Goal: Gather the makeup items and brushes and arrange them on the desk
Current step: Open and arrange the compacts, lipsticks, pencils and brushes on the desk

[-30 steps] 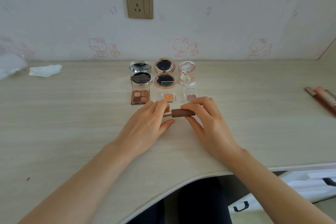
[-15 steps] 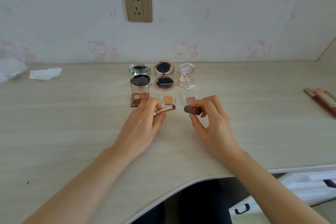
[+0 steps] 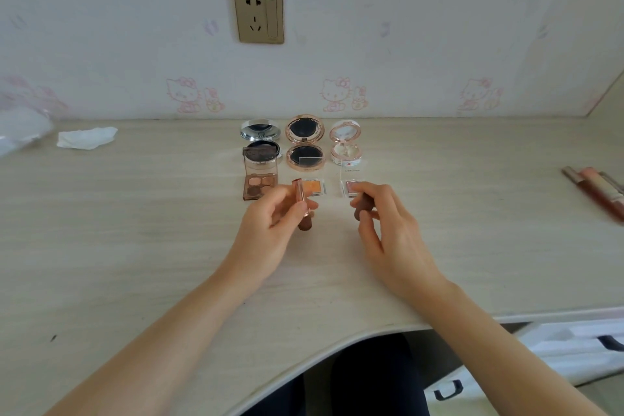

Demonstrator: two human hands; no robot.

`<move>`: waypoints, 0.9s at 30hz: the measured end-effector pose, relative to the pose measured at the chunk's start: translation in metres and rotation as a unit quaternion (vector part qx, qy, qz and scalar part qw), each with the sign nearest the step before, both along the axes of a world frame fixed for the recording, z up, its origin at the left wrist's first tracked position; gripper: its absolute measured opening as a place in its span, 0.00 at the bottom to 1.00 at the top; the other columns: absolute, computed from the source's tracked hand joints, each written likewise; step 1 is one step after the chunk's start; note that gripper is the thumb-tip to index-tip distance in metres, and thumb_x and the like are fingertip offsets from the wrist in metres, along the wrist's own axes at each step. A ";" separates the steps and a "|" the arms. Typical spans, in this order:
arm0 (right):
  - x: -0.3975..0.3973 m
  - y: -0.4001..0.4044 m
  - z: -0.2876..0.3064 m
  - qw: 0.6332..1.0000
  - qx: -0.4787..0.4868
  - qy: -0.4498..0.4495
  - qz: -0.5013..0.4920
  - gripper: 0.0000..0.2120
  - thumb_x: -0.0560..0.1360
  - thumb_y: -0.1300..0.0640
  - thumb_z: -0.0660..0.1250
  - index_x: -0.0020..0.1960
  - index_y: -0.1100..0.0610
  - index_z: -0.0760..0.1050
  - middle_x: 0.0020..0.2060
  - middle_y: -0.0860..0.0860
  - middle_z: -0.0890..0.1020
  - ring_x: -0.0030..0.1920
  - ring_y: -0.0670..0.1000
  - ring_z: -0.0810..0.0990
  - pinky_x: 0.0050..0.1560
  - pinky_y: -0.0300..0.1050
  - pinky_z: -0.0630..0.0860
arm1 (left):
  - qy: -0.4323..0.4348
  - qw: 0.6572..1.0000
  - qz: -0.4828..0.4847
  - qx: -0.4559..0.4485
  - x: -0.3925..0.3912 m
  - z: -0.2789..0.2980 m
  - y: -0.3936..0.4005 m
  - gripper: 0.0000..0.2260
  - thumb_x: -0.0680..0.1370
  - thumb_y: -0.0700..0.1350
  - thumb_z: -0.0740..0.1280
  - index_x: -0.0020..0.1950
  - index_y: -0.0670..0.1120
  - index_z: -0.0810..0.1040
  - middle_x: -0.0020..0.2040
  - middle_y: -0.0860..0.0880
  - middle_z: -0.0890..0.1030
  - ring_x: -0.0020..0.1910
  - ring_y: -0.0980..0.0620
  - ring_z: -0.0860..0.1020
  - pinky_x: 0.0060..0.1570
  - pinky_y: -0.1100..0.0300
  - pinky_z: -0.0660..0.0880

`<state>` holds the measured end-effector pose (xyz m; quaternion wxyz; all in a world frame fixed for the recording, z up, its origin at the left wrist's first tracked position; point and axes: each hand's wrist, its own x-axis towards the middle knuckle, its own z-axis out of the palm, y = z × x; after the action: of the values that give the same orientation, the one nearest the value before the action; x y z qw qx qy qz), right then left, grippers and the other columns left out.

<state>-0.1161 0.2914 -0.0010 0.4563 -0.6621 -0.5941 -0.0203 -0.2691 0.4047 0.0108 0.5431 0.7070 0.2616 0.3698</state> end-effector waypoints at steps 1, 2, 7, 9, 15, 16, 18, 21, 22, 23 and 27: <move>0.000 0.000 0.000 1.000 -0.003 0.003 0.000 0.17 0.78 0.66 0.57 0.65 0.55 0.68 0.49 0.48 0.74 0.50 0.46 0.76 0.49 0.42 0.74 | -0.015 0.999 -0.005 -0.034 0.001 0.001 -0.001 0.08 0.80 0.36 0.61 0.55 0.41 0.78 0.45 0.48 0.84 0.46 0.49 0.83 0.50 0.56 0.79; 0.000 0.000 0.000 1.000 -0.006 0.005 0.001 0.18 0.78 0.67 0.56 0.65 0.55 0.68 0.49 0.48 0.73 0.50 0.46 0.76 0.49 0.41 0.73 | -0.026 0.997 -0.006 -0.066 0.002 0.002 -0.002 0.09 0.81 0.36 0.59 0.55 0.41 0.78 0.43 0.48 0.84 0.44 0.47 0.83 0.48 0.55 0.79; 0.000 0.000 -0.001 1.000 -0.018 0.003 0.002 0.20 0.77 0.67 0.56 0.66 0.53 0.66 0.49 0.47 0.72 0.50 0.45 0.75 0.48 0.37 0.72 | -0.036 0.991 0.005 -0.126 0.006 0.001 -0.004 0.12 0.80 0.36 0.55 0.55 0.41 0.77 0.38 0.46 0.73 0.37 0.50 0.71 0.38 0.56 0.74; 0.000 0.000 -0.001 1.000 -0.017 0.010 0.002 0.21 0.76 0.66 0.58 0.67 0.52 0.65 0.49 0.46 0.74 0.50 0.43 0.75 0.48 0.36 0.72 | -0.041 0.992 0.005 -0.119 0.007 0.000 -0.005 0.06 0.80 0.37 0.58 0.55 0.40 0.73 0.36 0.46 0.72 0.36 0.52 0.70 0.36 0.57 0.71; 0.008 0.004 0.001 0.996 -0.007 0.088 -0.005 0.23 0.75 0.65 0.65 0.65 0.48 0.65 0.51 0.42 0.77 0.52 0.38 0.76 0.48 0.28 0.72 | -0.045 0.993 -0.030 -0.101 0.012 -0.001 -0.008 0.05 0.81 0.39 0.61 0.52 0.42 0.65 0.40 0.45 0.82 0.35 0.52 0.77 0.37 0.57 0.77; 0.011 0.004 0.003 0.995 -0.008 0.102 -0.008 0.22 0.75 0.64 0.66 0.64 0.47 0.66 0.50 0.41 0.77 0.51 0.39 0.77 0.48 0.29 0.72 | -0.045 0.993 -0.041 -0.104 0.014 0.000 -0.009 0.05 0.80 0.39 0.62 0.52 0.40 0.66 0.42 0.44 0.83 0.38 0.51 0.79 0.40 0.54 0.79; 0.019 0.001 0.009 0.994 -0.005 0.112 -0.014 0.20 0.74 0.63 0.67 0.61 0.46 0.68 0.50 0.39 0.78 0.51 0.38 0.77 0.47 0.29 0.73 | -0.035 0.993 -0.059 -0.096 0.022 0.004 -0.008 0.04 0.80 0.39 0.63 0.52 0.41 0.70 0.45 0.44 0.84 0.43 0.48 0.82 0.46 0.50 0.81; 0.036 -0.006 0.020 0.993 0.002 0.115 -0.028 0.16 0.74 0.63 0.68 0.58 0.48 0.72 0.48 0.39 0.79 0.50 0.39 0.78 0.48 0.29 0.74 | -0.004 0.997 -0.063 -0.037 0.040 0.013 -0.008 0.02 0.78 0.40 0.66 0.49 0.47 0.76 0.45 0.48 0.84 0.46 0.51 0.82 0.49 0.53 0.79; 0.044 -0.008 0.024 0.992 0.004 0.123 -0.034 0.15 0.74 0.63 0.68 0.56 0.48 0.73 0.48 0.39 0.80 0.49 0.39 0.79 0.48 0.30 0.75 | 0.009 0.998 -0.063 -0.006 0.048 0.017 -0.007 0.03 0.78 0.40 0.67 0.48 0.48 0.77 0.43 0.51 0.84 0.46 0.54 0.82 0.48 0.58 0.78; 0.052 -0.010 0.028 0.990 0.005 0.135 -0.043 0.13 0.74 0.63 0.68 0.54 0.48 0.74 0.47 0.40 0.81 0.49 0.40 0.79 0.48 0.31 0.75 | 0.021 0.997 -0.063 0.028 0.057 0.022 -0.006 0.03 0.78 0.41 0.67 0.48 0.49 0.78 0.42 0.54 0.83 0.44 0.58 0.81 0.45 0.65 0.76; 0.091 -0.010 0.040 0.984 -0.022 0.155 -0.086 0.11 0.74 0.63 0.68 0.52 0.49 0.75 0.44 0.42 0.82 0.47 0.41 0.81 0.50 0.40 0.78 | 0.055 0.990 -0.045 0.121 0.098 0.047 0.002 0.02 0.76 0.42 0.69 0.46 0.49 0.80 0.42 0.55 0.81 0.40 0.63 0.78 0.36 0.76 0.71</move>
<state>-0.0252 0.2816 0.0392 0.5247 -0.7157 -0.4574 0.0573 -0.1709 0.4063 0.0576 0.4545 0.7980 0.2120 0.3341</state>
